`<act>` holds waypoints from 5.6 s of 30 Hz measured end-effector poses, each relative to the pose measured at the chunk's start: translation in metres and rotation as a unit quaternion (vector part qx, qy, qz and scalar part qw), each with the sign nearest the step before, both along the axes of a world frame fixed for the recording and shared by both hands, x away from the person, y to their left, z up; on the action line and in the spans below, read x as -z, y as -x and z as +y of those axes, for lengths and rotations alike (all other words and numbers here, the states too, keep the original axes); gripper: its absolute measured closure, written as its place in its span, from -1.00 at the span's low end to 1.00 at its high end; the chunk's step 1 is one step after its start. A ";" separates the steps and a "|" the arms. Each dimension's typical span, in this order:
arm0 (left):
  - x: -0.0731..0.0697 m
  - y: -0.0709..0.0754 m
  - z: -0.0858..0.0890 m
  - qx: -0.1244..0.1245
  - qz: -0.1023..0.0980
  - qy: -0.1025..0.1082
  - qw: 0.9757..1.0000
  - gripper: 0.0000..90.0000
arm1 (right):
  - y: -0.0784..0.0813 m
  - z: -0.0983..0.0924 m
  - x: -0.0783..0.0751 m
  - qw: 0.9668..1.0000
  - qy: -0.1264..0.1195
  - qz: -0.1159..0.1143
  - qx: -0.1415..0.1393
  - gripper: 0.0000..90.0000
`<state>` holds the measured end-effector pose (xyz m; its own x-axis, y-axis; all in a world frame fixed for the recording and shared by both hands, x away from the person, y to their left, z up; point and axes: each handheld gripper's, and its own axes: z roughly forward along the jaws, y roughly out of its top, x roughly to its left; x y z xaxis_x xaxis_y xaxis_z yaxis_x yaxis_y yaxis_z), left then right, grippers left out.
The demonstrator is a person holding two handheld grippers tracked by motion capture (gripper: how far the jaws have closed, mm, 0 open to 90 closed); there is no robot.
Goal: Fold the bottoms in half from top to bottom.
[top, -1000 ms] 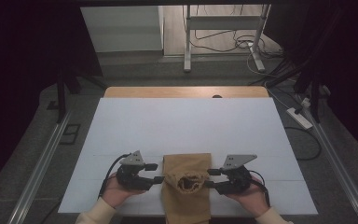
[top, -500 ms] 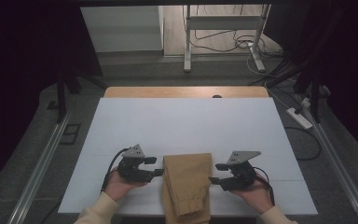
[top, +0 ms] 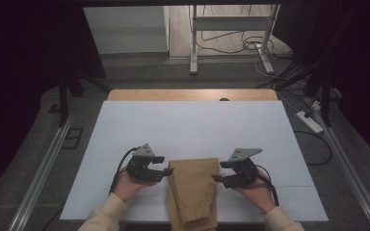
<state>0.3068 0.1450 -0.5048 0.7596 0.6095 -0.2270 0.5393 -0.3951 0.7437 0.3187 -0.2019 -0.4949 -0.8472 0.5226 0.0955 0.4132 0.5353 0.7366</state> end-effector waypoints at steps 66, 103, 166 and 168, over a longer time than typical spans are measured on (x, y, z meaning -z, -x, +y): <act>0.026 -0.035 -0.026 0.046 0.078 -0.042 0.995 0.58 | -0.039 0.041 0.018 0.994 0.035 0.080 -0.058 0.65; -0.020 -0.069 -0.025 0.019 0.005 -0.001 1.000 0.64 | -0.061 0.029 -0.022 1.000 -0.014 -0.006 -0.026 0.72; -0.024 -0.158 -0.041 -0.043 -0.014 -0.054 0.998 -0.26 | -0.147 0.030 -0.014 0.997 -0.010 -0.009 0.082 0.02; -0.024 -0.156 -0.039 -0.048 -0.008 -0.058 0.997 -0.39 | -0.147 0.028 -0.013 0.996 -0.010 -0.010 0.093 -0.21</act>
<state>0.4630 0.1063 -0.4805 0.6997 0.7005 -0.1403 0.5676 -0.4259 0.7045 0.4655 -0.1742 -0.4821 -0.7384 0.6682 0.0912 0.4880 0.4360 0.7561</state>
